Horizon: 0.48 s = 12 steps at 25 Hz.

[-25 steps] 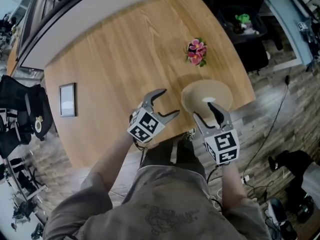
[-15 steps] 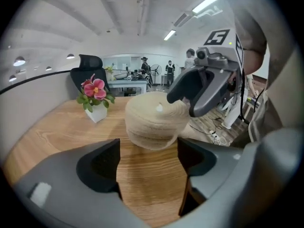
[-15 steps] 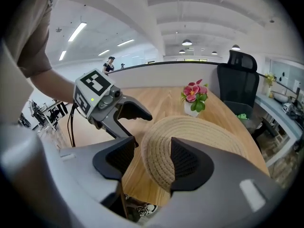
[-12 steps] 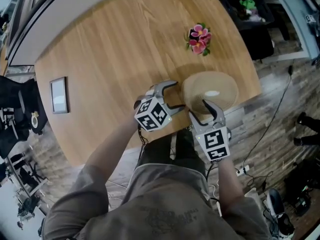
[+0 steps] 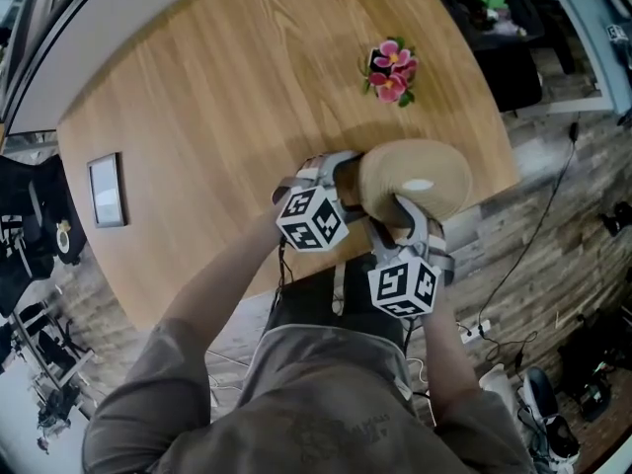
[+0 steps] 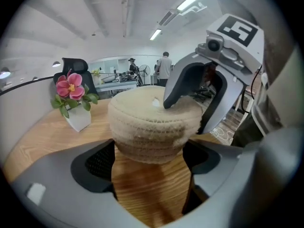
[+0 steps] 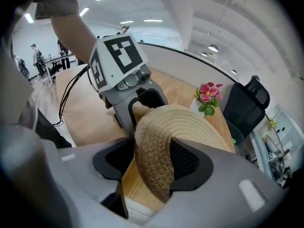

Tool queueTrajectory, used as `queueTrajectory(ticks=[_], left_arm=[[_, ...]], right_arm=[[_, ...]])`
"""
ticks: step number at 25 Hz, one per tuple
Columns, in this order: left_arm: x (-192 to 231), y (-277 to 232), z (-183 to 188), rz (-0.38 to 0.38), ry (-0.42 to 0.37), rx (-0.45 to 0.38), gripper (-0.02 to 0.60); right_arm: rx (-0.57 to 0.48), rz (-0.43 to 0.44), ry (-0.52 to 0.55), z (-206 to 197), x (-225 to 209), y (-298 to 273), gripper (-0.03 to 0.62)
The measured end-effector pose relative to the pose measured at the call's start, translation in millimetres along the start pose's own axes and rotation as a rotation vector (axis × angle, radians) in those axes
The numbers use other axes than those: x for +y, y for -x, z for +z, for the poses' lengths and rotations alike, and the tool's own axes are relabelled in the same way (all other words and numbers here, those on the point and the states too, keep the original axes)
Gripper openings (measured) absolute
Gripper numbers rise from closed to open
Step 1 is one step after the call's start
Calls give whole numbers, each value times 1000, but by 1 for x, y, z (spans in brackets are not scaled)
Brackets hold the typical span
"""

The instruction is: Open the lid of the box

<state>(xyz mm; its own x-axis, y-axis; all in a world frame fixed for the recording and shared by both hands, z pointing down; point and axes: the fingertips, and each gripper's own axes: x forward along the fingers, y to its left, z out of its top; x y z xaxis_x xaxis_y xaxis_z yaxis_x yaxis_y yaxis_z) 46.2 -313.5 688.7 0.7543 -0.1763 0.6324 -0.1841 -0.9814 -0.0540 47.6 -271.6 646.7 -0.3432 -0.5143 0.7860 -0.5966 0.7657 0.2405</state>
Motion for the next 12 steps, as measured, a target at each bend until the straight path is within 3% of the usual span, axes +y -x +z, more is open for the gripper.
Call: queueTrajectory(ticks=[8,12], left_arm=[[2,2,1,-14,5,-14,431],[2,2,1,-16,13,-7,426]], right_arm=[[-18,-10,48,3,-4,-1,218],[-65,8,7,6,-6,5,197]])
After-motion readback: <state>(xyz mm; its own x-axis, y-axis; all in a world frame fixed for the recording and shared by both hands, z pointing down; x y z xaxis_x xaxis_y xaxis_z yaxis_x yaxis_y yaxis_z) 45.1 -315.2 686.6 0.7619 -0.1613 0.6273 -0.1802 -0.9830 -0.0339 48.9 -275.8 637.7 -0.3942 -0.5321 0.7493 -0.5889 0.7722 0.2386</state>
